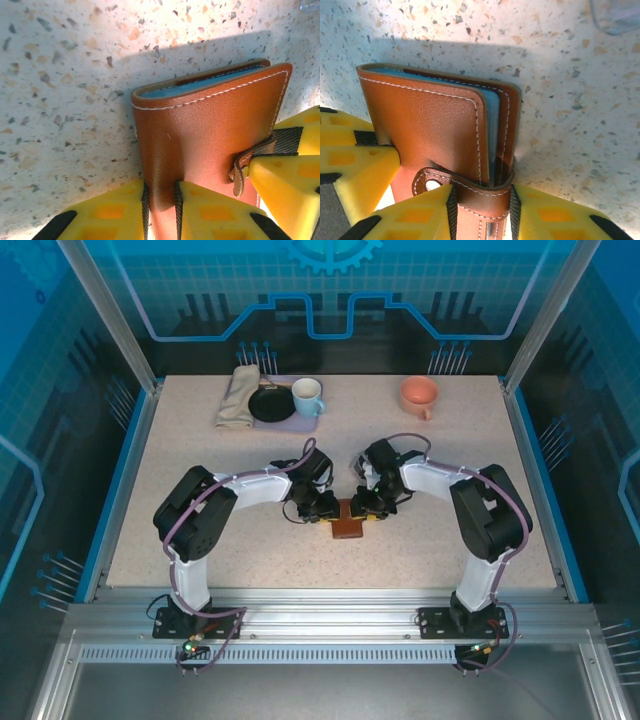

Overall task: Put the credit cards into the card holder
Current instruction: Move the card holder to the bottom-center of the table.

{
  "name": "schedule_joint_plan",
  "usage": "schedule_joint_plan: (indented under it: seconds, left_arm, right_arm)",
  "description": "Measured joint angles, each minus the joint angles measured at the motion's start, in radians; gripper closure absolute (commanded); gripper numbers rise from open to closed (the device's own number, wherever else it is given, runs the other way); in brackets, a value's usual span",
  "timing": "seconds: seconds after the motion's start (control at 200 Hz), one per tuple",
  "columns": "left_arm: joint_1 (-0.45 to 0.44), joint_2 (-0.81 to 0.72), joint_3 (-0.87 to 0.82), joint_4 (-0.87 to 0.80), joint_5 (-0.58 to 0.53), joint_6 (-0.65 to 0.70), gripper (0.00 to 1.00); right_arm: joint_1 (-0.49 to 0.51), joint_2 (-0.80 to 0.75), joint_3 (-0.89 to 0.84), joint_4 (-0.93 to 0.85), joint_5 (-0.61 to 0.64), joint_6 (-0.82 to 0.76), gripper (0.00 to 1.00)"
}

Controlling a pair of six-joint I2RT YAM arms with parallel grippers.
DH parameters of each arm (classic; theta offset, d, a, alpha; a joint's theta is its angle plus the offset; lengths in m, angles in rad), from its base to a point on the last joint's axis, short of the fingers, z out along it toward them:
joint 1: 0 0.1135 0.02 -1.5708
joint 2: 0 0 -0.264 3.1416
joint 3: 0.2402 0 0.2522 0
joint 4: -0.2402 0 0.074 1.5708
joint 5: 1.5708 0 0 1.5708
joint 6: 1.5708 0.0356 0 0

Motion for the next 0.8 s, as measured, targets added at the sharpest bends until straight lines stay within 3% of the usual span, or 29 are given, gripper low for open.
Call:
schedule_joint_plan:
  seconds: [0.165, 0.39, 0.505, 0.62, 0.69, 0.8]
  left_arm:
    - [0.004, -0.019, -0.017, -0.017, 0.008, 0.013, 0.74]
    - [-0.006, -0.121, -0.103, -0.051, -0.032, 0.022, 0.64]
    - [-0.006, -0.223, -0.134, -0.071, -0.111, 0.024, 0.55]
    - [-0.002, -0.349, -0.158, -0.071, -0.203, 0.016, 0.51]
    - [0.011, -0.422, -0.174, -0.064, -0.264, 0.012, 0.41]
    - [0.061, -0.512, -0.218, -0.053, -0.351, 0.011, 0.29]
  right_arm:
    - [0.034, -0.037, -0.045, 0.032, 0.009, 0.016, 0.66]
    - [0.073, -0.174, -0.093, -0.029, 0.125, 0.027, 0.37]
    - [0.043, -0.372, -0.094, -0.055, 0.309, 0.033, 0.18]
    - [0.006, -0.593, -0.095, -0.046, 0.551, 0.006, 0.13]
    - [-0.024, -0.680, -0.099, -0.010, 0.689, -0.031, 0.02]
    - [-0.090, -0.728, -0.160, 0.106, 0.850, -0.120, 0.00]
